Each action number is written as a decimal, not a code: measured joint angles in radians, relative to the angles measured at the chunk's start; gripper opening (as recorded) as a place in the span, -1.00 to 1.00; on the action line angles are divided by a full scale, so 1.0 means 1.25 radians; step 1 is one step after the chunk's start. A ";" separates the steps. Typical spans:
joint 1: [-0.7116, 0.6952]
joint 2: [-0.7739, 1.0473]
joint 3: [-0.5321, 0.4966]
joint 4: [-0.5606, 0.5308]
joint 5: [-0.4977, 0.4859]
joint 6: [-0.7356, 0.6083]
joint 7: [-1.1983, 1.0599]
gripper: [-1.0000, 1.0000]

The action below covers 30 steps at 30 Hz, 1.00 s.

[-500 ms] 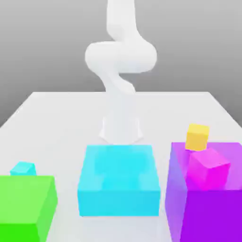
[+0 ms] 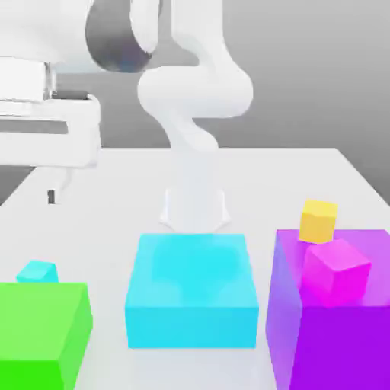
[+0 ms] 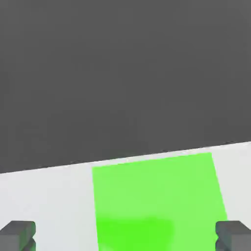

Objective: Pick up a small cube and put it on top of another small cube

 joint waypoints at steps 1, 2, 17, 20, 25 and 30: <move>-0.009 0.030 -0.017 -0.012 0.012 0.015 -0.029 0.00; -0.019 0.061 -0.033 -0.024 0.025 0.030 -0.058 0.00; -0.291 0.411 0.148 -0.046 0.333 0.237 -0.403 -1.00; -0.291 0.411 0.148 -0.046 0.332 0.235 -0.402 -1.00; -0.238 0.351 0.077 -0.063 0.249 0.194 -0.340 -1.00; -0.186 0.250 -0.013 -0.080 0.073 0.117 -0.247 -1.00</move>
